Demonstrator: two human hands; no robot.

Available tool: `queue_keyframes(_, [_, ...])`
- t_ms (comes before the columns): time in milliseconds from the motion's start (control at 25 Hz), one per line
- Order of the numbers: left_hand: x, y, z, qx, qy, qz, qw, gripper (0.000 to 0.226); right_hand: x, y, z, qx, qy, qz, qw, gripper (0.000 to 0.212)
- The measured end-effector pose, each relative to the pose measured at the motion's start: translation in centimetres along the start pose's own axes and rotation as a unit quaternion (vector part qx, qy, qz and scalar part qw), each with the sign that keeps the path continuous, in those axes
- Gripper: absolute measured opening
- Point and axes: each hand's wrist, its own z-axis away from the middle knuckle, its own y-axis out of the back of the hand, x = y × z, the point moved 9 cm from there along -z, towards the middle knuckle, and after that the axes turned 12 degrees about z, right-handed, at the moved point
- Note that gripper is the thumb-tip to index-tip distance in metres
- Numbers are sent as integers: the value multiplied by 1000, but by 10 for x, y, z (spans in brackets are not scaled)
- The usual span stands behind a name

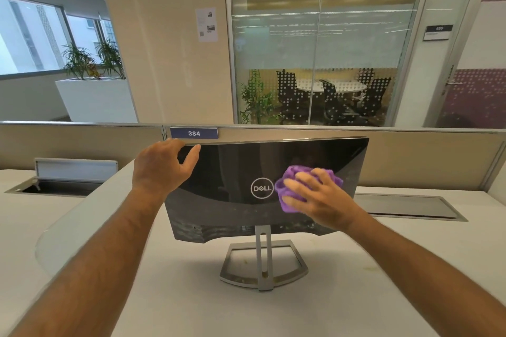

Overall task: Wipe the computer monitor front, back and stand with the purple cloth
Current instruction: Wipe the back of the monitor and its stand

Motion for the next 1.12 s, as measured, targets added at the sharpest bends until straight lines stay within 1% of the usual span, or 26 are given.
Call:
queue_keyframes(40, [0,1,0,1,-1,4,1000,45,-13,-2,9,-16,70,15,997,72])
queue_keyframes(80, [0,1,0,2,-2,6,1000,45,-13,-2,14,-26,94,25,995,74])
queue_keyframes(120, [1,2,0,4,-2,6,1000,45,-3,-4,14,-29,73,30,996,74])
queue_keyframes(240, [2,2,0,7,5,9,1000,43,43,-4,10,-7,-103,-10,995,68])
queue_keyframes(280, [3,2,-1,7,6,10,1000,44,44,-4,12,1,-113,-12,993,69])
queue_keyframes(320, [3,3,-1,6,8,11,1000,44,36,-6,15,1,-81,-6,997,70])
queue_keyframes(400, [4,5,-1,11,8,13,1000,45,9,-10,27,-19,40,9,999,76])
queue_keyframes(440, [4,6,-1,14,7,15,1000,45,9,-9,30,-25,59,15,998,77])
queue_keyframes(480, [5,7,-1,16,7,15,1000,44,20,-8,30,-26,35,15,999,77])
queue_keyframes(560, [7,7,-1,16,9,16,1000,44,56,-6,26,-4,-91,-10,996,73])
queue_keyframes(600, [8,7,-1,16,10,16,1000,44,64,-4,26,5,-131,-21,991,72])
queue_keyframes(640, [9,7,-1,15,10,15,1000,44,61,-4,27,10,-123,-15,992,72])
queue_keyframes(680, [9,8,-2,16,10,13,1000,43,48,-6,30,6,-73,-3,997,74])
queue_keyframes(720, [9,8,-2,16,11,12,1000,43,30,-10,35,-10,-1,6,1000,76])
queue_keyframes(760, [9,9,-1,16,12,12,1000,43,18,-11,42,-24,52,12,998,78])
queue_keyframes(800, [8,9,-1,15,12,11,1000,43,19,-10,45,-28,63,15,998,80])
queue_keyframes(840, [9,9,-1,14,13,10,1000,44,30,-10,44,-27,31,14,999,79])
queue_keyframes(880, [9,8,0,12,16,9,1000,45,46,-11,41,-20,-31,6,999,77])
queue_keyframes(920, [9,8,-1,11,19,9,1000,46,62,-10,39,-7,-104,-13,994,74])
queue_keyframes(960, [9,8,-1,11,23,8,1000,47,72,-9,39,5,-158,-34,987,73])
queue_keyframes(1000, [10,8,-2,11,26,7,1000,47,70,-9,39,14,-168,-40,985,72])
queue_keyframes(1040, [10,8,-2,11,29,6,1000,48,60,-10,39,14,-136,-32,990,73])
queue_keyframes(1120, [10,8,-2,10,29,7,1000,48,29,-17,46,-18,-7,-14,1000,77])
